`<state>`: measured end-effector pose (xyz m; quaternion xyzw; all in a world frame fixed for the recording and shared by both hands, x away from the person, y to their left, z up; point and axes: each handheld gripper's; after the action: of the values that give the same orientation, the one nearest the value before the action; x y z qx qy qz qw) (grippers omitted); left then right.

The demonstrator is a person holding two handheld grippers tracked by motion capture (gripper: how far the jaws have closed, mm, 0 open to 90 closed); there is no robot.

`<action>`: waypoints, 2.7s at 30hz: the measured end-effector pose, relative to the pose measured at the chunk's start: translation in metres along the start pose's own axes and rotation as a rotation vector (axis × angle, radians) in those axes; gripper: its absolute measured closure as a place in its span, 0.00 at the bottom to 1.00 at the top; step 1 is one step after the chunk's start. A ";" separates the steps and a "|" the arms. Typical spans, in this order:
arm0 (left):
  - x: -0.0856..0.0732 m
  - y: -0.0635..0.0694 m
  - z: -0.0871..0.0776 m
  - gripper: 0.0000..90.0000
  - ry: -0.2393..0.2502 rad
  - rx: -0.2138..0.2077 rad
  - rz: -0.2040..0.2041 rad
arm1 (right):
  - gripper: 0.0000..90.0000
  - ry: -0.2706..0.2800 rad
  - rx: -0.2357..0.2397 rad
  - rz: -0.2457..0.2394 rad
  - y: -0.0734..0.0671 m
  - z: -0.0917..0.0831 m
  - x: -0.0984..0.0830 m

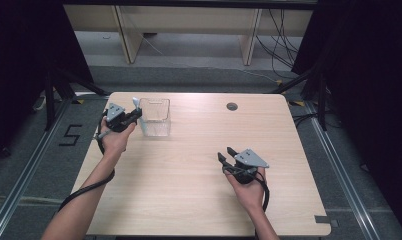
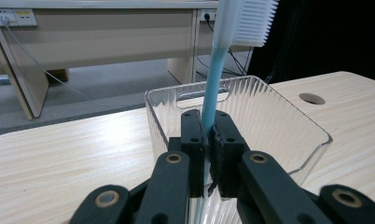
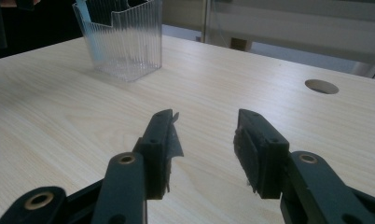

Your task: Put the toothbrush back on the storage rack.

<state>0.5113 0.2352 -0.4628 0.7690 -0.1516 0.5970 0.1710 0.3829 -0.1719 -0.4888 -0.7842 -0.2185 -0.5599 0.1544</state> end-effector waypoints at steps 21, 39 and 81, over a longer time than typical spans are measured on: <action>-0.003 -0.001 0.003 0.93 -0.009 0.004 -0.004 | 0.63 -0.004 -0.003 -0.004 0.001 0.000 0.000; -0.003 -0.001 0.003 0.90 -0.011 0.019 0.004 | 0.63 -0.005 -0.021 -0.016 0.001 -0.002 0.001; -0.019 0.005 -0.056 0.37 -0.004 0.040 -0.052 | 0.62 -0.012 -0.022 -0.016 0.002 -0.001 -0.001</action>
<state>0.4563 0.2563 -0.4679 0.7772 -0.1201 0.5937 0.1707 0.3827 -0.1740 -0.4890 -0.7873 -0.2195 -0.5589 0.1400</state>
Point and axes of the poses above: each handheld gripper's, and its own axes: z roughly forward along the jaws, x roughly out of its top, y roughly to its right, and after that the axes turned 2 degrees about -x, right-handed
